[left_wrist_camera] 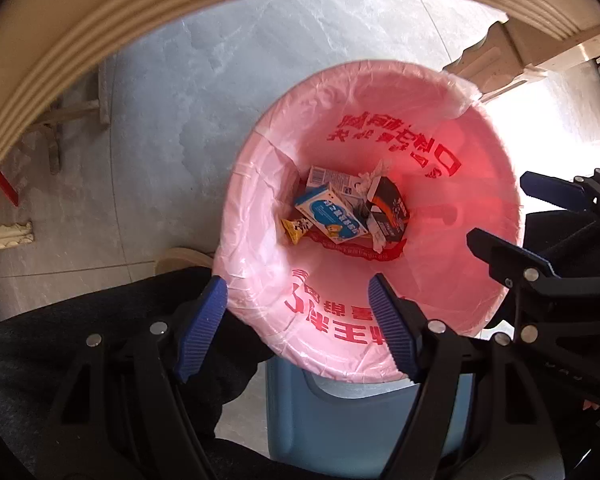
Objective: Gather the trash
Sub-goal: 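Move both tools back to the table toward the red cup and white box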
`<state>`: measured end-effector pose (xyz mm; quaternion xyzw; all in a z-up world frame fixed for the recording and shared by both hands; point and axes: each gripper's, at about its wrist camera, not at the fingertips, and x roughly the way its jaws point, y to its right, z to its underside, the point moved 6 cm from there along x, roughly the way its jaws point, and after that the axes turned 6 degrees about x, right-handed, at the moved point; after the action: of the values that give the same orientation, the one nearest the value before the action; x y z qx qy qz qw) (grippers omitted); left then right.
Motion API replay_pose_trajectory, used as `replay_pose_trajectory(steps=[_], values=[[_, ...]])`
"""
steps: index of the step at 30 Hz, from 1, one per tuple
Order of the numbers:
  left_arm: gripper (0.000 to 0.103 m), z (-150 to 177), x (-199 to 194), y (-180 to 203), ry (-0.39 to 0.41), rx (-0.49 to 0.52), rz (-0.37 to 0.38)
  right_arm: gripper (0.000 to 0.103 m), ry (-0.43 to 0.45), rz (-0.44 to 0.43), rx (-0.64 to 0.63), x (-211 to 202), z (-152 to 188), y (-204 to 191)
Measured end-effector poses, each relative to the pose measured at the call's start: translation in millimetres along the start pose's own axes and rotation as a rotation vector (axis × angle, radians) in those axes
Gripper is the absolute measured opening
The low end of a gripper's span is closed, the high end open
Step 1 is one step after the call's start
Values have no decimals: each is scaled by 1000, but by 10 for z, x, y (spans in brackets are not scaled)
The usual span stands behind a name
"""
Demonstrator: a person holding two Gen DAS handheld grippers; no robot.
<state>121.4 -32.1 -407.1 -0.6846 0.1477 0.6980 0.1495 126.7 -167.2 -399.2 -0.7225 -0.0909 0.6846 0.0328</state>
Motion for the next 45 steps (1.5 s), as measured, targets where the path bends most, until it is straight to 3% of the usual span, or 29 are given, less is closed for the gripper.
replay_pose_trajectory(steps=[6,12,15,22,26,30,38,45], values=[[72,47,-964,-82,144,64,-39,80,93,-108,-3,-833,-14,-129],[82,-199,-2223,-346,281,135,-117,88,242,-147,-28,-1964,-408,-147],[82,-470,-2816,-482,309,132,-145,88,323,-143,-36,-2543,-720,-114],[83,-1219,-3765,-758,302,74,-53,91,473,-105,-38,-3566,-1465,-64],[83,-1591,-3944,-862,246,40,-14,91,525,-85,-44,-3860,-1781,-53],[83,-1919,-3932,-982,207,0,-22,91,545,-80,-61,-3966,-1994,-115],[83,-2464,-3512,-1134,122,-48,7,91,482,-65,-114,-3572,-2287,-305],[83,-2744,-3210,-1155,64,-55,26,91,445,-62,-132,-3310,-2563,-395]])
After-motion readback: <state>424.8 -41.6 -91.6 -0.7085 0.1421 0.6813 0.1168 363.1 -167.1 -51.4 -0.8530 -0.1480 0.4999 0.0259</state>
